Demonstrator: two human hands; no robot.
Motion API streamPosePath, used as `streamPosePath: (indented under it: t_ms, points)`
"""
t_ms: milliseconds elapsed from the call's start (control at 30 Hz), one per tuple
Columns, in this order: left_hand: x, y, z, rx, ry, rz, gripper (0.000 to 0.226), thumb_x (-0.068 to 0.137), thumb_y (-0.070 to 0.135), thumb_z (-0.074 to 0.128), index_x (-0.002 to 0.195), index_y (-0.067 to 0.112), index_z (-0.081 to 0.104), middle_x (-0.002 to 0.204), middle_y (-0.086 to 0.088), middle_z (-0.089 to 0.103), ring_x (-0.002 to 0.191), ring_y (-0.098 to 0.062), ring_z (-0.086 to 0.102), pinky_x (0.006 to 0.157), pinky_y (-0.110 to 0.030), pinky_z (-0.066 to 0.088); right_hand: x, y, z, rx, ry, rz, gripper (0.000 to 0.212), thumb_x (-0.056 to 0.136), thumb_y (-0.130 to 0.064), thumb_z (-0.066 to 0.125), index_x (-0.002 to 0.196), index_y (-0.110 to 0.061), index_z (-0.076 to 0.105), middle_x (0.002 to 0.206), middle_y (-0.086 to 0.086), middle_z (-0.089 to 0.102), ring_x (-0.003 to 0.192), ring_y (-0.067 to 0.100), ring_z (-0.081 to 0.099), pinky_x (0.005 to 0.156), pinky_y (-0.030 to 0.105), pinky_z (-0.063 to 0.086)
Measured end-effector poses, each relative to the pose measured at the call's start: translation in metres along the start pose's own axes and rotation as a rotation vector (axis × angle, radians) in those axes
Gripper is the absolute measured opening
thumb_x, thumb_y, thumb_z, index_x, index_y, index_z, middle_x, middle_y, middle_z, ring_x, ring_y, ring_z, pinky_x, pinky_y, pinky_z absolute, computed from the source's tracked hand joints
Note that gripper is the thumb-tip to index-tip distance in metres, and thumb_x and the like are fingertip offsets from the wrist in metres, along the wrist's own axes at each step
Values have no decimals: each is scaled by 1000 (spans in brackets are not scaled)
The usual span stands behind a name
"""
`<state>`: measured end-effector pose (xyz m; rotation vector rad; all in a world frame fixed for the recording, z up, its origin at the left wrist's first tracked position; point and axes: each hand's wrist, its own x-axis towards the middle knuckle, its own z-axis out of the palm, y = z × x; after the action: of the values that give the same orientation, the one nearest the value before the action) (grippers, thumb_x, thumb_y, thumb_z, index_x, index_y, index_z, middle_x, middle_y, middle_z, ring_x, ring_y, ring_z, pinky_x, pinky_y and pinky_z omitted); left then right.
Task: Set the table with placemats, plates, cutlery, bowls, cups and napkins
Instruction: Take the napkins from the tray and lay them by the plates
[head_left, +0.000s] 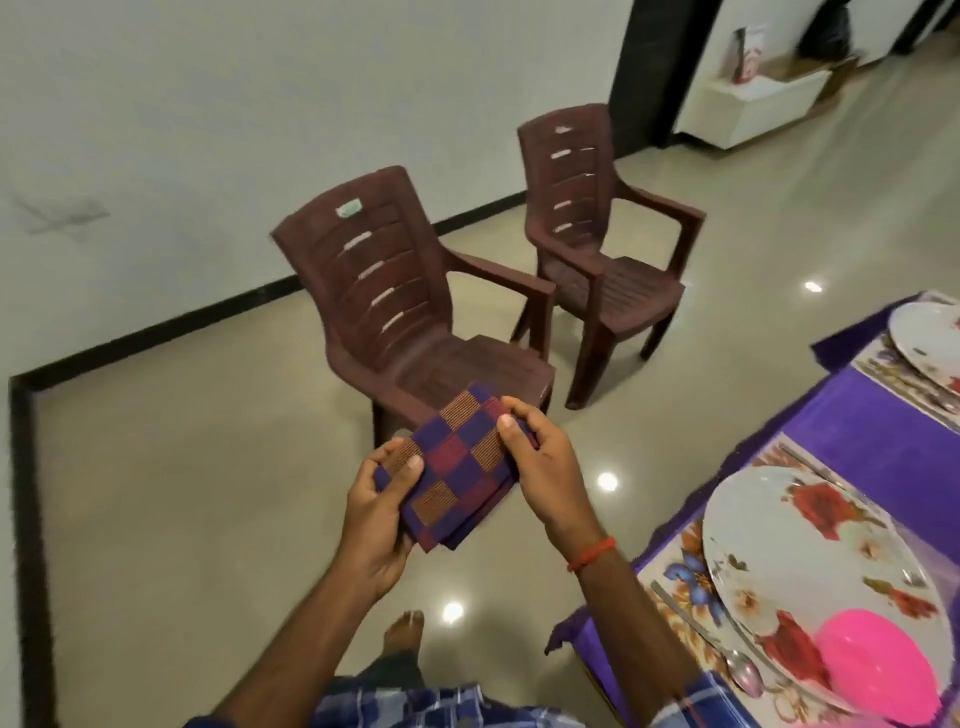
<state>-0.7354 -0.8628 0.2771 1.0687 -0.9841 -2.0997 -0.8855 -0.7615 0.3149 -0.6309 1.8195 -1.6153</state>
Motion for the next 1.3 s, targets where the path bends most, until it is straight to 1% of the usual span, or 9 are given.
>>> streamPosePath:
  t_ms: [133,267,467,733,833,1000,1167,1233,1300]
  points:
    - [61,29,19,-21,-132,-66,45,93,15,66,136,17,51,123,-12,71,97,-23,75,78,-42,64,43,1,-3,-60,103,47,35,107,-31,44,138,-22,58,116,-5,71,101,4,69,81,23,59]
    - [96,53,37,16,-276,-116,53,90,12,65,138,26,49,110,0,77,99,-21,74,81,-44,62,63,-7,-7,34,218,107,33,107,-25,44,137,-24,59,115,-3,72,101,12,70,83,34,61]
    - [121,50,78,219,-498,-192,58,85,-4,70,134,23,54,121,-12,71,101,-26,74,69,-39,64,59,-5,-39,249,537,163,25,104,-13,52,122,-23,67,109,6,75,97,21,74,75,35,61]
    - [146,20,170,294,-762,-338,64,76,4,74,133,25,52,121,-7,73,105,-31,74,68,-46,64,55,-4,-125,352,781,108,30,99,-12,60,129,-15,63,113,11,74,101,28,73,74,37,62]
    - [158,4,214,295,-807,-431,65,78,3,72,135,25,49,115,-5,76,103,-29,74,73,-51,64,62,-1,-155,394,869,76,29,97,-11,61,126,-15,65,111,11,75,101,29,73,75,37,63]
    - [176,-21,270,344,-860,-426,64,76,3,73,133,26,54,113,-4,76,101,-26,75,72,-50,64,77,7,-190,605,935,35,42,93,-17,67,133,-17,58,121,15,71,112,31,69,83,41,61]
    - [191,-39,304,409,-864,-426,58,61,16,83,117,15,66,118,-7,72,105,-27,74,67,-47,63,88,18,-215,651,954,53,38,97,-19,62,134,-15,55,123,17,69,112,32,68,82,41,60]
    - [199,-45,317,457,-875,-434,48,69,11,81,115,10,67,119,-9,71,103,-28,74,67,-48,63,93,21,-225,613,978,67,39,97,-19,63,134,-17,53,121,15,70,110,31,70,80,38,60]
    - [208,-53,335,501,-885,-439,38,80,3,74,116,8,66,119,-9,69,103,-27,74,67,-48,64,101,24,-236,612,1018,73,53,89,-28,72,136,-18,50,120,12,71,110,30,70,78,37,61]
